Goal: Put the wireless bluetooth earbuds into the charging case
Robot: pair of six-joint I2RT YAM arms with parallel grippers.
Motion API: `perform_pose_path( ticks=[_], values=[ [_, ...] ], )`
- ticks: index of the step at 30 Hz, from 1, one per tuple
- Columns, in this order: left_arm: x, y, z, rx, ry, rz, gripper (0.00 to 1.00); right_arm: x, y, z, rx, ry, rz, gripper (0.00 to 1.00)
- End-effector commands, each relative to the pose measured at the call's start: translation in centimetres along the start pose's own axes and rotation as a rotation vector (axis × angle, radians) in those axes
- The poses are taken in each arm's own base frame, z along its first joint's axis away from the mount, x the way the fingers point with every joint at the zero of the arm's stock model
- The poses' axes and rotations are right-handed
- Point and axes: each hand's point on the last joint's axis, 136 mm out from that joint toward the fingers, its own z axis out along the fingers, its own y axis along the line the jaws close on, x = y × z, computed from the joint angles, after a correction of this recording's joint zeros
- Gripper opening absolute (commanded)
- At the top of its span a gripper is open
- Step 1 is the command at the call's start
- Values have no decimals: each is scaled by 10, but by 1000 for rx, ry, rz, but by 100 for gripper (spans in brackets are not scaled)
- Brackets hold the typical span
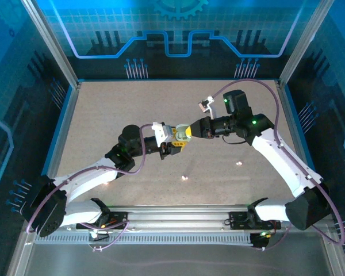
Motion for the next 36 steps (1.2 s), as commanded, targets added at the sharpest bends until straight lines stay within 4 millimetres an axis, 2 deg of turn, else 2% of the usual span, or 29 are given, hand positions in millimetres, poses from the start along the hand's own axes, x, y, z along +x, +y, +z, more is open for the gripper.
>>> perform_pose_path(
  ticks=[1,10,17,25,36],
  values=[
    [-24,-5,2,40,-70,28,25,2,0,8,-21,15,-6,21],
    [-26,-5,2,40,-75,26,25,-1,-12,5,71,-18,-28,21],
    [-28,-5,2,40,-81,25,25,7,-26,9,151,17,-29,22],
    [-28,-5,2,37,-82,28,25,7,-28,9,185,22,-37,27],
    [-28,-5,1,34,-84,32,25,7,-27,6,203,12,-47,28]
  ],
)
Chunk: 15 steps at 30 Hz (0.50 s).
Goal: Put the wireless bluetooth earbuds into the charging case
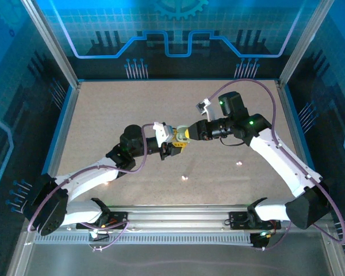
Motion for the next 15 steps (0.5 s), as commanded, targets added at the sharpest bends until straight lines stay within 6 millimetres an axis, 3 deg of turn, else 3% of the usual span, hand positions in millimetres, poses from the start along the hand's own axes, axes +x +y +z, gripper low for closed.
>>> perform_pose_path(
  ticks=[1,15],
  values=[
    [-38,-7,-2,37,-114,77,25,3,-12,0,76,10,2,28],
    [-37,-8,-3,34,-109,79,25,0,-6,-8,77,-25,-22,33]
  ],
)
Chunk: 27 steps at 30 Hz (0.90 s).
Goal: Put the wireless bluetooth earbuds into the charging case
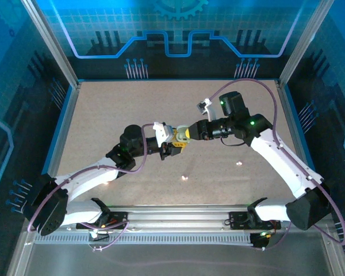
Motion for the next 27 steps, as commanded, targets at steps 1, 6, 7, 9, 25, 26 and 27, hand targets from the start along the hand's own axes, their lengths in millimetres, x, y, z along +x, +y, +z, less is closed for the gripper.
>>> perform_pose_path(
  ticks=[1,6,7,9,25,26,27],
  values=[
    [-37,-8,-3,32,-109,80,25,2,-4,-5,55,-13,-14,34],
    [-35,-7,-4,27,-105,79,25,0,1,-11,47,-37,-35,42],
    [-35,-7,-3,27,-104,80,25,-1,4,-13,39,-44,-47,43],
    [-35,-6,-4,22,-102,82,25,-2,11,-18,19,-65,-75,45],
    [-33,-8,-2,33,-96,80,25,-50,1,-60,114,-471,24,54],
    [-34,-8,-3,33,-97,82,25,-52,2,-58,105,-463,37,55],
    [-33,-9,-3,33,-96,81,25,-55,2,-54,96,-447,54,55]
  ],
)
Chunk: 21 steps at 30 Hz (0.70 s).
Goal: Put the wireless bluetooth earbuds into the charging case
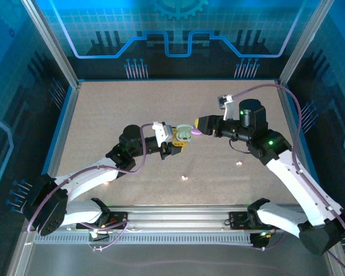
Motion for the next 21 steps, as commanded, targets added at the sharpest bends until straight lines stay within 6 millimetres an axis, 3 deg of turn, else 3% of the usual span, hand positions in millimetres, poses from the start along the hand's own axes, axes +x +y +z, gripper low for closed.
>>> perform_pose_path(
  ticks=[1,10,21],
  values=[
    [-26,-7,-2,29,-67,63,25,-18,-1,11,2,-29,84,55],
    [-28,-7,0,33,-71,67,25,0,5,44,-38,203,143,56],
    [-31,-6,0,28,-67,67,25,20,-2,42,-29,292,102,57]
  ],
)
